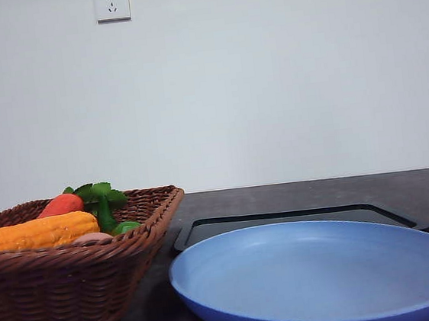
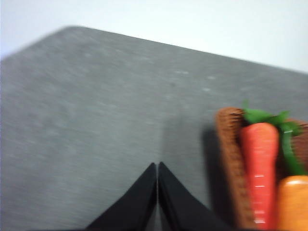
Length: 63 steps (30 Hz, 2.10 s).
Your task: Transfer egg from basket to plate and serve
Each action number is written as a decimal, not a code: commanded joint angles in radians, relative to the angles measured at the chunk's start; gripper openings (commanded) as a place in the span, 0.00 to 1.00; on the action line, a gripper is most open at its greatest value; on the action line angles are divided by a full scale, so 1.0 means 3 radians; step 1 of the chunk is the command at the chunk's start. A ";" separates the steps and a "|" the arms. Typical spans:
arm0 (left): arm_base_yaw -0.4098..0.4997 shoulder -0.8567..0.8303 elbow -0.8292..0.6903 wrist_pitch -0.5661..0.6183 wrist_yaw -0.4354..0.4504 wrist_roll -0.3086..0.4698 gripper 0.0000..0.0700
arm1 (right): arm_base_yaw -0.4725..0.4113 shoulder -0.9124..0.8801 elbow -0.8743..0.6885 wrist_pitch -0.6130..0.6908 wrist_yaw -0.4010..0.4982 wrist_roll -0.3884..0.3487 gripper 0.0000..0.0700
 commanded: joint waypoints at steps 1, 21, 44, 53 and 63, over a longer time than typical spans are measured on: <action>0.0006 -0.0004 -0.0071 0.0003 0.0086 -0.0562 0.00 | 0.0008 -0.0009 -0.0009 0.0205 -0.0001 0.0186 0.00; 0.0006 0.0211 0.0409 -0.0165 0.1004 -0.0840 0.00 | 0.0008 0.0123 0.0689 -0.0398 -0.0100 0.0784 0.00; -0.0363 0.2436 0.1818 -0.0724 0.2648 -0.0348 0.00 | 0.0008 0.2442 0.2026 -0.2239 -0.1864 0.0281 0.00; -0.0657 0.2808 0.1830 -0.0736 0.2639 -0.0351 0.33 | 0.0153 0.3044 0.2017 -0.2502 -0.1678 0.0217 0.29; -0.0680 0.2823 0.1830 -0.0726 0.2636 -0.0350 0.49 | 0.0465 0.3821 0.2015 -0.2175 -0.1479 0.0211 0.30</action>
